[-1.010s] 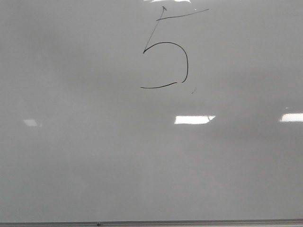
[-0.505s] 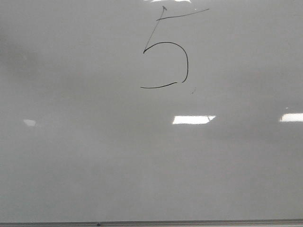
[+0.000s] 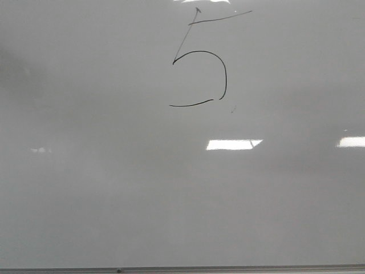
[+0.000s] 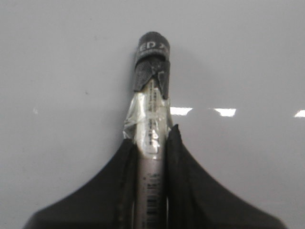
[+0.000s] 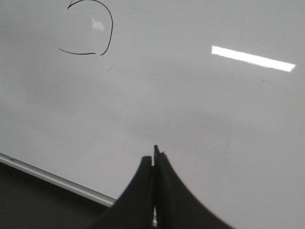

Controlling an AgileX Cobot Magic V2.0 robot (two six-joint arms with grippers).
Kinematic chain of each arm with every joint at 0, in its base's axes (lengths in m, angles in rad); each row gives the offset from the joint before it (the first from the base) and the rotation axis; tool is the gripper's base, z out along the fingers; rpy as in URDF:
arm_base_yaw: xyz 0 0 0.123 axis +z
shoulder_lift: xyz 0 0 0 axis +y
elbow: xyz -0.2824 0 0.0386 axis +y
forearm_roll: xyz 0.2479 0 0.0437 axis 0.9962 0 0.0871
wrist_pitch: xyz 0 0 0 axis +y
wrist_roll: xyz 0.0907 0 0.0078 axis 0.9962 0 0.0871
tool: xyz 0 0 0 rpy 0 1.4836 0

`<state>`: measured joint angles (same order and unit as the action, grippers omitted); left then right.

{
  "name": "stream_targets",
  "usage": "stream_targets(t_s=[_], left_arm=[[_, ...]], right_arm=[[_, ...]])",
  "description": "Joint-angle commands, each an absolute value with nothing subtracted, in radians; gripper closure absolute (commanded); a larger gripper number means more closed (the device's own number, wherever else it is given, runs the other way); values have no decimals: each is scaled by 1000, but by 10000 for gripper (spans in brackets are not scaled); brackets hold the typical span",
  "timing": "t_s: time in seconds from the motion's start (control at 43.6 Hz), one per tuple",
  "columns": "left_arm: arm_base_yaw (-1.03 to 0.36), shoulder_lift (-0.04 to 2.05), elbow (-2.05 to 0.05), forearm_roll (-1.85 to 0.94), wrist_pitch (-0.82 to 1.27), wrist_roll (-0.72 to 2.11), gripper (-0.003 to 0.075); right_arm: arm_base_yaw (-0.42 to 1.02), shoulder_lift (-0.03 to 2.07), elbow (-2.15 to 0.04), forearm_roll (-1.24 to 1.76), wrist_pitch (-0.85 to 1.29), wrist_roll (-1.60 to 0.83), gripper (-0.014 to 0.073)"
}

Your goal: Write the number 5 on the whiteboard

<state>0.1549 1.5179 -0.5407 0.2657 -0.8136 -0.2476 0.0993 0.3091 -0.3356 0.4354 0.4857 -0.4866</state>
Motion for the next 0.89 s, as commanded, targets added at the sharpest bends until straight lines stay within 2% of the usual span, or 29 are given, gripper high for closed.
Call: stream_targets(t_s=[0.0, 0.207, 0.505, 0.734, 0.803, 0.872], left_arm=[[159, 1526, -568, 261, -858, -258, 634], [159, 1541, -568, 262, -855, -255, 499], [161, 1541, -568, 283, -857, -247, 400], [179, 1525, -568, 286, -854, -221, 195], [196, 1504, -568, 288, -833, -221, 155], [213, 1474, -568, 290, -807, -221, 148]], right_arm=[[92, 314, -363, 457, 410, -488, 656], [92, 314, -363, 457, 410, -488, 656], [92, 314, -363, 457, 410, -488, 656], [92, 314, -363, 457, 410, -488, 656], [92, 314, -363, 457, 410, -488, 656], [92, 314, -363, 457, 410, -488, 656]])
